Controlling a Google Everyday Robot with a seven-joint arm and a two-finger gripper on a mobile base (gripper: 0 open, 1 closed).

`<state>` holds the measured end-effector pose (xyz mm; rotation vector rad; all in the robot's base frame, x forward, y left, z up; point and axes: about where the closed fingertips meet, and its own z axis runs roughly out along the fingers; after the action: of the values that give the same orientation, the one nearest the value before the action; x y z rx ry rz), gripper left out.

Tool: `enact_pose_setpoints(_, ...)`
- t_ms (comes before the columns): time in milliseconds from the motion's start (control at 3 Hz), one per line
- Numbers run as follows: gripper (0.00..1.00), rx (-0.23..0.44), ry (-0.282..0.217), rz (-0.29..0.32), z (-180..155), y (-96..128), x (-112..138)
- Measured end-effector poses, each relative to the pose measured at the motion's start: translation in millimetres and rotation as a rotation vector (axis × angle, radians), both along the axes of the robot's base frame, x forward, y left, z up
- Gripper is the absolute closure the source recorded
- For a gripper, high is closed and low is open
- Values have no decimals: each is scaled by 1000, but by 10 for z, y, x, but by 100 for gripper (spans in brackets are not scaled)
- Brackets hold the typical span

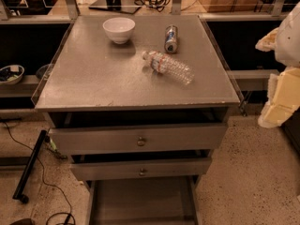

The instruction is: Place water bottle into bottom drawer

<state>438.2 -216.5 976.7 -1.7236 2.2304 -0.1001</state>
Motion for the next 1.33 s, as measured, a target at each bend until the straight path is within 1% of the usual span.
enact_pose_setpoints(333, 0, 1, -3, 1, 6, 7, 3)
enact_pose_setpoints(667, 0, -10, -14, 28, -6, 209, 71)
enact_pose_setpoints(1000, 0, -18, -2, 91, -158, 691, 337)
enact_pose_setpoints(1333, 0, -18, -2, 91, -158, 691, 338)
